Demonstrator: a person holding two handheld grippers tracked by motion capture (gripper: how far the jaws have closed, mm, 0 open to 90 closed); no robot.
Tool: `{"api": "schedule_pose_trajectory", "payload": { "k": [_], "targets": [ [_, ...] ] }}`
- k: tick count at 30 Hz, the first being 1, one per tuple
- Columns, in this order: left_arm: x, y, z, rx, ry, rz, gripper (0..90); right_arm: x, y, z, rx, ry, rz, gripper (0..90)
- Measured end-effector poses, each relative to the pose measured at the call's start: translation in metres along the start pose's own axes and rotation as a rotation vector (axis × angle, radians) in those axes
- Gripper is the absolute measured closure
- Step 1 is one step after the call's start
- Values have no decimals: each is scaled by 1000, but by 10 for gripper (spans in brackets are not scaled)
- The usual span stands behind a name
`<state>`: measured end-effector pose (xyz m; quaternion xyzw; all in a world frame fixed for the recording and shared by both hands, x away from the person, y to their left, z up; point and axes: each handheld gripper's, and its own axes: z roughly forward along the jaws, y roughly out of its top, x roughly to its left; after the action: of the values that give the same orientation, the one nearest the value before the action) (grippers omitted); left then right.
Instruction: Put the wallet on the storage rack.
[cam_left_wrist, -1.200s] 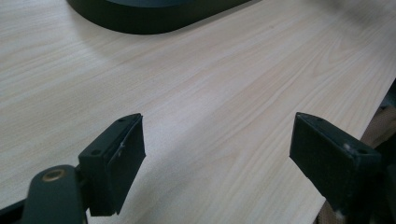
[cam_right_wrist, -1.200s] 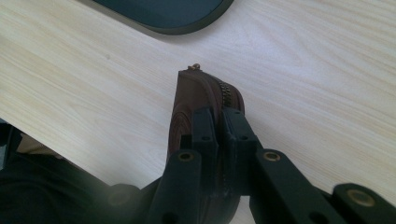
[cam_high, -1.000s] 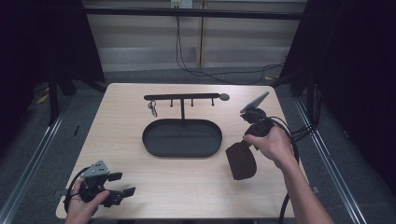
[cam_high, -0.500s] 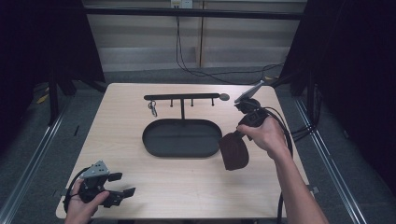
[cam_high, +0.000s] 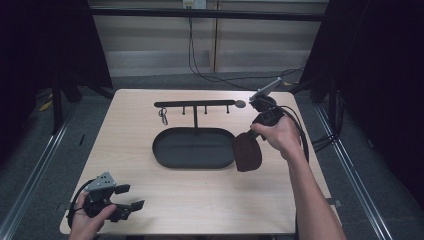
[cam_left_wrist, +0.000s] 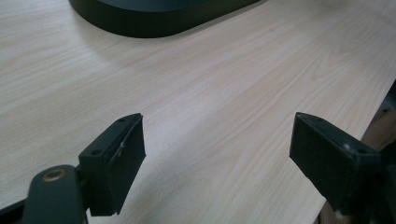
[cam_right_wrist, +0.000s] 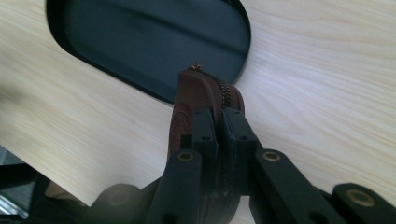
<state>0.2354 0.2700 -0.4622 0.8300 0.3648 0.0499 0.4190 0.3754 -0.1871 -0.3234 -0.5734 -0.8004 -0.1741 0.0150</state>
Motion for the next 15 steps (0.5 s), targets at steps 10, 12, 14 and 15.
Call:
{"api": "schedule_pose_trajectory", "payload": {
  "k": [10,12,14,15],
  "targets": [
    [0,0,0,4,-2,-3,181,-4,13,4,-62,38,33,846],
    [0,0,0,8,1,0,181,-4,14,6,-75,45,38,846],
    [0,0,1,12,1,-3,181,-3,17,8,-85,49,44,846],
    [0,0,0,13,1,-2,181,-3,18,8,-92,53,45,845]
  ]
}}
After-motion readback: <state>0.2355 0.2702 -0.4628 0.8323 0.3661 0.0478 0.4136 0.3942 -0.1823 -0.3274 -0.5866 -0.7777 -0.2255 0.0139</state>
